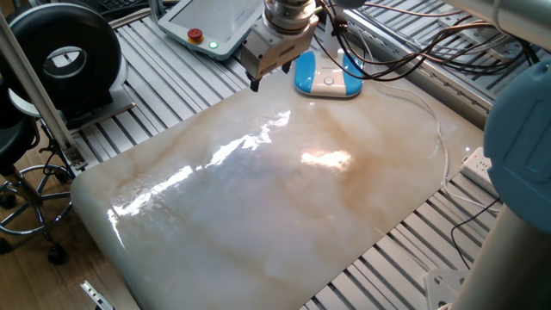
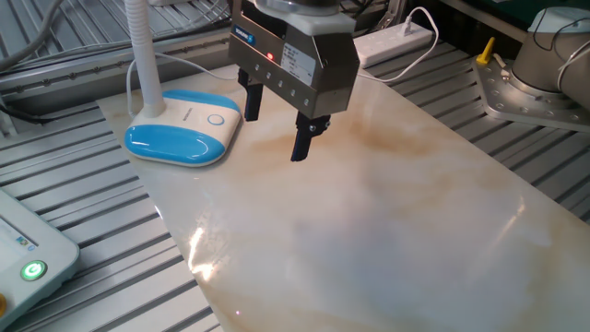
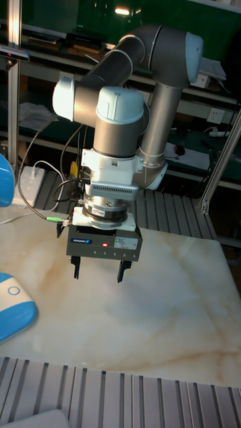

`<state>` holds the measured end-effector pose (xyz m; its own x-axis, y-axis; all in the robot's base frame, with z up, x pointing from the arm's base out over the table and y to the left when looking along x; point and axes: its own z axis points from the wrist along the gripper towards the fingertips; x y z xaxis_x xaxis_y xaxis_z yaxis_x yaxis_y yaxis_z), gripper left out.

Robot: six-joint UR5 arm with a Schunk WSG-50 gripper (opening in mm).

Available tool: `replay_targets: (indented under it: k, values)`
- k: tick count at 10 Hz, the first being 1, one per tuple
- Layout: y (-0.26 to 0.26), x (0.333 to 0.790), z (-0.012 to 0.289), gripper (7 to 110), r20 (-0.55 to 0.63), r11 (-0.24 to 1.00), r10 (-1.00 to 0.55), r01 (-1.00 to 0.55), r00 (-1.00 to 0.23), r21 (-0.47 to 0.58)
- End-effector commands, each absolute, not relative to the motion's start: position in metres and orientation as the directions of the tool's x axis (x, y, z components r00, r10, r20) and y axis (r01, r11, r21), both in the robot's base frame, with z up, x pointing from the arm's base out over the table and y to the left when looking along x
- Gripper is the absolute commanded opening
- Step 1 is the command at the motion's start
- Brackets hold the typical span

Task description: Turn on the desk lamp by pressing the button

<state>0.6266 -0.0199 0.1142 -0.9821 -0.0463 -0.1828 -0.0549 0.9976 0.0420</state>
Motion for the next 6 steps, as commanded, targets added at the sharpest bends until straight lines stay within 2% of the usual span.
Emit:
replay_targets:
  k: [1, 6]
  values:
    - [-0.0228, 0.6297, 0.1105, 88, -0.188, 0.996, -0.082, -0.088, -0.979, 0.027]
    - [-0.0258, 0.6263, 0.1074, 88, -0.169, 0.994, -0.098, -0.103, -0.981, 0.025]
